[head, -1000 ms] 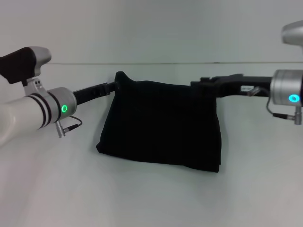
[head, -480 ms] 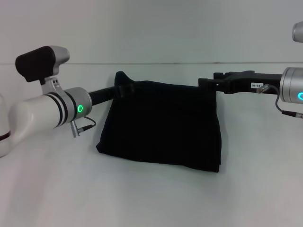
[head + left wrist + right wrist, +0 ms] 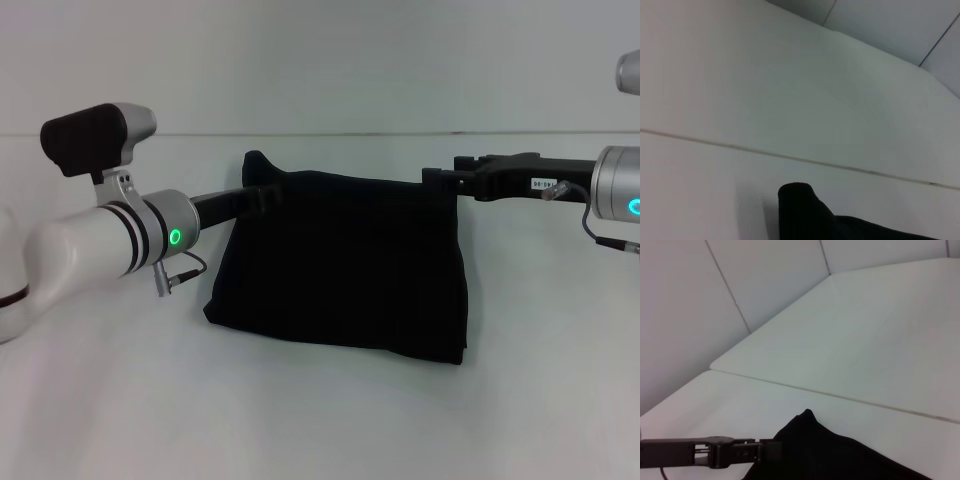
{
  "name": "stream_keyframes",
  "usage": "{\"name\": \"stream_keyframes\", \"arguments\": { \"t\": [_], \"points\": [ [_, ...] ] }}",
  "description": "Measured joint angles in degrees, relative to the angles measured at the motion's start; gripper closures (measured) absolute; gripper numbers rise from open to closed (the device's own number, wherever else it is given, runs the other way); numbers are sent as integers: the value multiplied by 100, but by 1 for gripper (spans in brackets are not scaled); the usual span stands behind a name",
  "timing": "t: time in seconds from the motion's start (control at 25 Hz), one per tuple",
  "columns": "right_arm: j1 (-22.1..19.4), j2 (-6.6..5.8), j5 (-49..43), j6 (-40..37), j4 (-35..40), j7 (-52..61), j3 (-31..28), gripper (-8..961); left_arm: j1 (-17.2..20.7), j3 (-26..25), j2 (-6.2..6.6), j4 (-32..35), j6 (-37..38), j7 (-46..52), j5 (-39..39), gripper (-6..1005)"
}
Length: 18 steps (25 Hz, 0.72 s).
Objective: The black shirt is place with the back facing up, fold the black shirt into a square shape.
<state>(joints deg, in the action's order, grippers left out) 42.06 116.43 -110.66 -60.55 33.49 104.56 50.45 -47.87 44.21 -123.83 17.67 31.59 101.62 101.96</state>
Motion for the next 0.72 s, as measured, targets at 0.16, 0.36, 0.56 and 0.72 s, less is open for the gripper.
{"name": "stream_keyframes", "arguments": {
  "t": [0.16, 0.36, 0.56, 0.72],
  "points": [
    [-20, 26, -7, 69, -4, -6, 0, 275, 56, -4, -48, 52, -8, -137, -26, 511],
    [-36, 38, -9, 73, -8, -13, 0, 274, 63, -27, -55, 70, -12, -137, -36, 803],
    [-49, 47, -9, 98, -9, -15, 4, 274, 46, -28, -51, 72, -13, -137, -37, 894],
    [-60, 52, -9, 151, -9, -16, 14, 274, 19, -28, -49, 44, -13, -128, -37, 943]
  ]
}}
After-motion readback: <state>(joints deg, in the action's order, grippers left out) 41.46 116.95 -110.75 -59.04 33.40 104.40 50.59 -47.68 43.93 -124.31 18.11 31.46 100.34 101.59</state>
